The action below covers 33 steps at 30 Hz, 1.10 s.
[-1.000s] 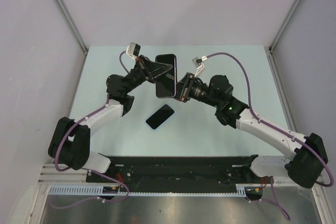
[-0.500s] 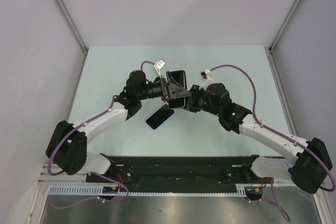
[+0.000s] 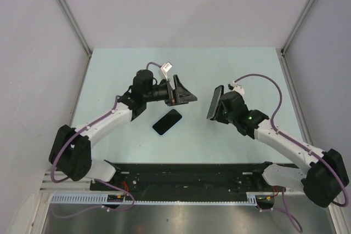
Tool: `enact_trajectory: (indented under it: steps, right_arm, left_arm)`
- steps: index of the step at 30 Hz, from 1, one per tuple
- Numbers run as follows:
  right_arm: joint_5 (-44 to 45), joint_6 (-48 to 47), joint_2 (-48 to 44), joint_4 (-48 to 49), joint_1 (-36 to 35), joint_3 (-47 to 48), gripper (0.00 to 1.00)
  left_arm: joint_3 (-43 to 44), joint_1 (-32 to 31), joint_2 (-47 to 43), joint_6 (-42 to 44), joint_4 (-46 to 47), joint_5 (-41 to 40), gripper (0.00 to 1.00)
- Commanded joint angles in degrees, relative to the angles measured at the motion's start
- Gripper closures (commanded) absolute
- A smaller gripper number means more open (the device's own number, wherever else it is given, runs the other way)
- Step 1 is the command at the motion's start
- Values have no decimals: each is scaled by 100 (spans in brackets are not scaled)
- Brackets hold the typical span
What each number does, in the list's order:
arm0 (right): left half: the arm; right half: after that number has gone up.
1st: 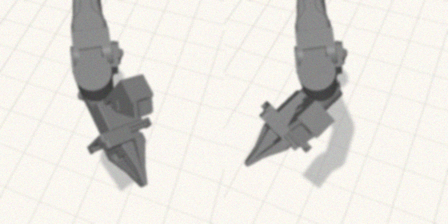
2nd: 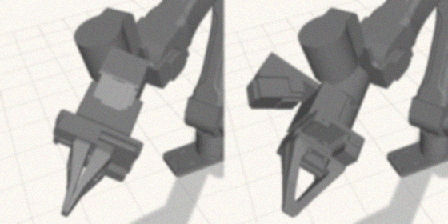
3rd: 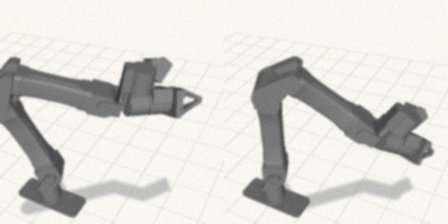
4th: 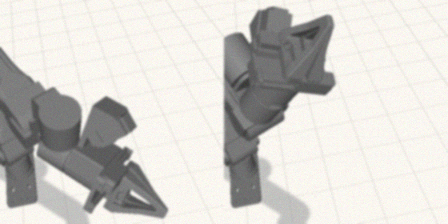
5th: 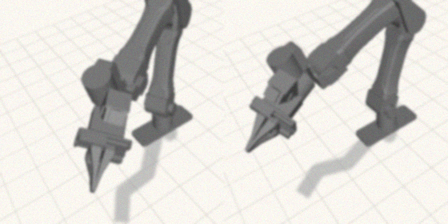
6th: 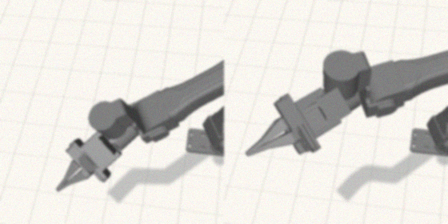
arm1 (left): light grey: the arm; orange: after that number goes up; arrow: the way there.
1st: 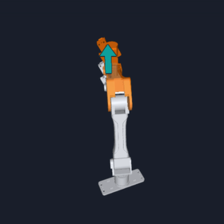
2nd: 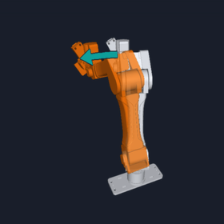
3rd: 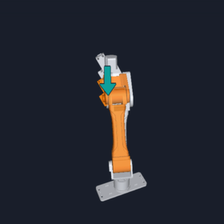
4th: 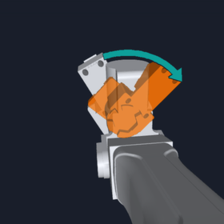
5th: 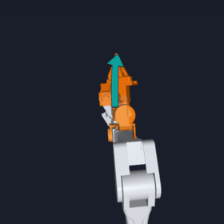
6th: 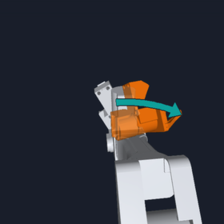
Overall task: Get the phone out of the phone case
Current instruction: Remove the phone case from the phone.
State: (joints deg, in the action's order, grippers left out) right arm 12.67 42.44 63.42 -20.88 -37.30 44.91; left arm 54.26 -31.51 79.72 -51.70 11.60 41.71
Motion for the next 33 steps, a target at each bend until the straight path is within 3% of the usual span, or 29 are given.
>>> enact_trajectory:
  steps: [1, 10, 15, 21, 24, 27, 30, 33]
  right_arm:
    - [280, -446, 600, -792, 12, 475, 100]
    - [79, -499, 2244, -1068, -208, 888, 100]
    - [-650, -614, 2737, -725, -120, 888, 100]
    - [-1291, -701, 3036, -399, 82, 880, 100]
    - [-1608, -763, 3027, -259, 231, 880, 100]
    - [-1741, -859, 3001, -223, 320, 888, 100]
    - [-1829, -921, 2975, -249, 381, 880, 100]
    - [-1890, -956, 2983, -258, 390, 888, 100]
  left_arm:
    - [409, -145, 297, 626, -1243, -548, 0]
    - [507, -584, 1010, 925, -1783, -910, 3]
    - [121, -664, 1046, 1381, -1696, -1069, 5]
    - [-881, -874, 168, 1899, -905, -1489, 4]
    - [-1259, -1215, -491, 2269, -546, -2411, 3]
    - [-1830, -1576, -808, 2428, 505, -2756, 4]
    - [-2261, -1814, -810, 2323, 1298, -3098, 5]
    - [-2192, -2069, -460, 2419, 1468, -3380, 6]
